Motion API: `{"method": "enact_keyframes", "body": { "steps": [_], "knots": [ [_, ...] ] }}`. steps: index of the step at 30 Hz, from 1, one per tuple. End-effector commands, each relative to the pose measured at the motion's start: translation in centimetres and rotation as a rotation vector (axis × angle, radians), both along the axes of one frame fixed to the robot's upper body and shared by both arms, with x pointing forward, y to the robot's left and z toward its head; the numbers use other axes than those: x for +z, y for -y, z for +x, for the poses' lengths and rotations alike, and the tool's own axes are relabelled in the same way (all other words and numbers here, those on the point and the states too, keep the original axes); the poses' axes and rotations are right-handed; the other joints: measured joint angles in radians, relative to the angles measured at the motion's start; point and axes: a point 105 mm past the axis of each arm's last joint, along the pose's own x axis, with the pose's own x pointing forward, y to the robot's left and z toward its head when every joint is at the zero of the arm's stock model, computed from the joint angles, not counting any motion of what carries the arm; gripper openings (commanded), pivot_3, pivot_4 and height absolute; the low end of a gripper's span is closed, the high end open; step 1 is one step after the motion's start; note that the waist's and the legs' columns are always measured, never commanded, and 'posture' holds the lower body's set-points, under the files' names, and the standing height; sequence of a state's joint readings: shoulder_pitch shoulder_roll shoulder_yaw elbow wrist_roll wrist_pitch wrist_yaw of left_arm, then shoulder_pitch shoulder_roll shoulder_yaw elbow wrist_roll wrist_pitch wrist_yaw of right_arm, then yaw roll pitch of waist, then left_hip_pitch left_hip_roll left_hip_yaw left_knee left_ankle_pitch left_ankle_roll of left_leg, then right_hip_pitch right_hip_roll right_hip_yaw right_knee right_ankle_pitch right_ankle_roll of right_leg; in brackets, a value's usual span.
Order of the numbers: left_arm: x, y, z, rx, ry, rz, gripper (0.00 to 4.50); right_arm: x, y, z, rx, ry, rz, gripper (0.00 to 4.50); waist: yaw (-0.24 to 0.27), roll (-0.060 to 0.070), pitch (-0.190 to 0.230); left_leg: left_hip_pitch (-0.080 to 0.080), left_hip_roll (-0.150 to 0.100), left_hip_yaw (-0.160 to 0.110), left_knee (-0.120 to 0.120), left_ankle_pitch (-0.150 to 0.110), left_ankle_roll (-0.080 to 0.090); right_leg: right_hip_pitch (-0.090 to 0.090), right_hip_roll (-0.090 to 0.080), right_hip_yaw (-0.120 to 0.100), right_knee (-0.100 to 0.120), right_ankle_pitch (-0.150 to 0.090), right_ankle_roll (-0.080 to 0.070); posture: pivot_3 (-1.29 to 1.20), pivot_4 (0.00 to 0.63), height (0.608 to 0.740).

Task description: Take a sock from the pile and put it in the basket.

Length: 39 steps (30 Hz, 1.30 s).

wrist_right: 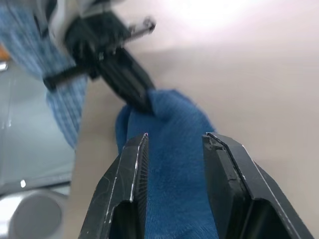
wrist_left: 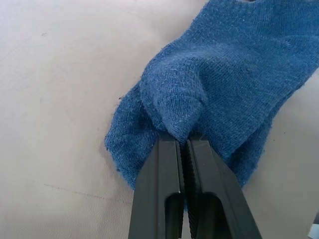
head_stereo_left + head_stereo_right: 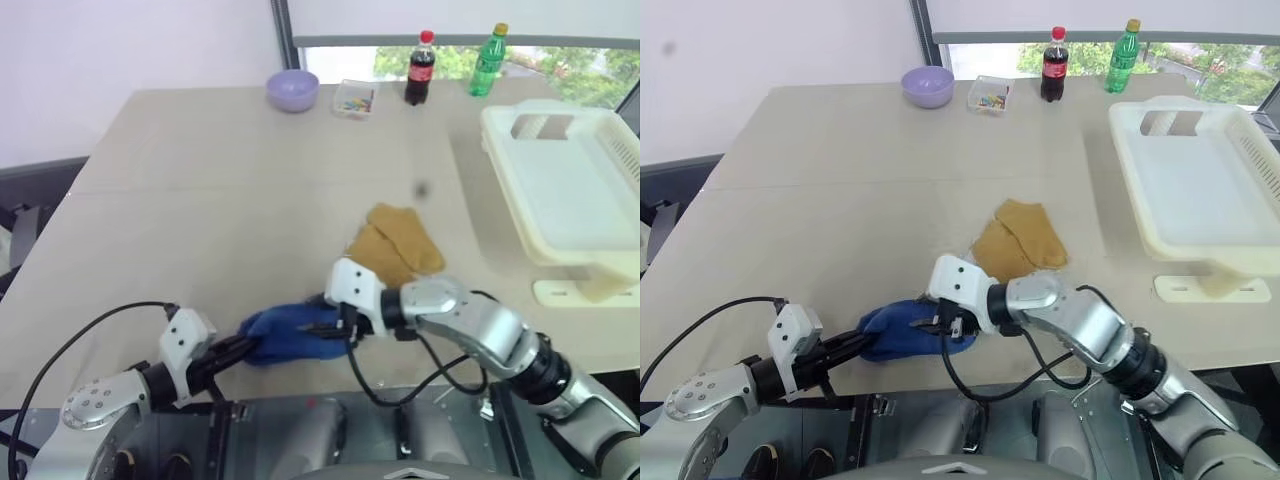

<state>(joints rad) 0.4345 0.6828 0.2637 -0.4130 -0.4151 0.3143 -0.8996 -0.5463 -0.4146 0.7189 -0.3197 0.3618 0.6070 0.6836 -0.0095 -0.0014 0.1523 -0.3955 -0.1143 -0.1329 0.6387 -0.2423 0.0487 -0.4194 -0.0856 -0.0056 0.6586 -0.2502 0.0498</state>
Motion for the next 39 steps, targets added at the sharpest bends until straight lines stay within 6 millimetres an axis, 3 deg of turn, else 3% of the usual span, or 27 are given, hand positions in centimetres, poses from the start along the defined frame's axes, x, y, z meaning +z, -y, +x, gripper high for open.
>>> {"method": "enact_keyframes", "body": {
  "steps": [1,12,13,15,19,22,28,34,37,39],
  "knots": [
    [-0.2,-0.2,-0.1,-0.008,-0.002,0.018,0.00,-0.9,-0.4,0.2,0.002,0.031,-0.026,1.77,0.000,0.000,0.000,0.000,0.000,0.000,0.000,0.001,-0.001,0.000,0.000,0.000,0.000,0.000,0.000,0.00,0.150,0.740],
    [0.4,-0.2,-0.4,-0.011,-0.024,-0.038,0.00,-2.7,-0.4,0.7,-0.025,0.005,-0.123,1.77,-0.002,0.000,0.000,0.001,0.000,0.000,0.000,0.000,-0.001,0.000,0.000,0.000,0.001,0.000,0.000,0.00,0.150,0.740],
    [0.5,-0.3,-0.4,-0.011,-0.025,-0.039,0.69,-2.8,-0.3,0.7,-0.023,0.006,-0.133,2.07,-0.002,0.000,0.000,0.001,0.000,0.000,0.000,0.000,-0.001,0.000,0.000,0.000,0.001,0.000,0.000,0.00,0.150,0.740],
    [0.8,-0.7,-0.2,0.000,-0.020,-0.036,1.37,-3.0,-0.1,0.7,-0.024,0.007,-0.141,2.70,-0.002,0.000,0.000,0.001,0.000,0.000,0.000,0.000,-0.001,0.000,0.000,0.000,0.001,0.000,0.000,0.00,0.150,0.740],
    [2.0,-2.0,0.6,0.080,-0.003,-0.087,3.20,-3.4,0.3,0.8,-0.029,0.027,-0.161,4.45,-0.001,0.000,0.000,0.001,0.000,0.000,0.000,0.000,-0.001,0.000,0.000,0.000,0.002,0.000,0.000,0.00,0.150,0.740],
    [2.8,-3.0,1.5,0.177,-0.054,-0.196,4.37,-3.3,0.2,1.1,-0.044,0.032,-0.152,4.50,0.001,-0.001,0.000,0.001,0.000,-0.001,0.000,0.000,0.000,0.000,0.001,-0.001,0.003,0.000,0.000,0.00,0.150,0.740],
    [1.5,-2.4,0.8,0.185,-0.264,-0.294,4.47,-2.9,0.1,1.5,-0.059,0.054,-0.143,4.50,-0.005,-0.001,0.000,0.004,0.000,-0.001,0.000,0.000,-0.001,0.003,0.001,0.000,0.003,0.000,0.000,0.00,0.150,0.740],
    [1.0,-2.6,0.7,0.165,-0.293,-0.278,4.47,0.2,0.1,0.3,0.019,0.046,-0.031,4.50,-0.002,0.000,0.000,0.005,0.000,-0.001,0.000,0.002,-0.003,0.003,0.001,0.001,0.003,0.000,0.000,0.00,0.150,0.740],
    [0.6,-3.0,0.7,0.160,-0.311,-0.267,4.47,2.6,-0.2,0.8,-0.003,0.040,0.046,4.50,-0.002,0.000,0.000,0.004,0.000,-0.001,0.000,0.001,-0.002,0.003,0.001,0.001,0.003,0.000,0.000,0.00,0.150,0.740],
    [0.3,-2.9,0.9,0.151,-0.332,-0.283,4.47,3.1,-0.8,1.6,-0.040,0.038,0.086,4.50,-0.003,0.000,0.000,0.005,0.000,-0.001,-0.001,0.001,-0.002,0.003,0.001,0.001,0.003,0.000,0.000,0.00,0.150,0.740]
  ]
}}
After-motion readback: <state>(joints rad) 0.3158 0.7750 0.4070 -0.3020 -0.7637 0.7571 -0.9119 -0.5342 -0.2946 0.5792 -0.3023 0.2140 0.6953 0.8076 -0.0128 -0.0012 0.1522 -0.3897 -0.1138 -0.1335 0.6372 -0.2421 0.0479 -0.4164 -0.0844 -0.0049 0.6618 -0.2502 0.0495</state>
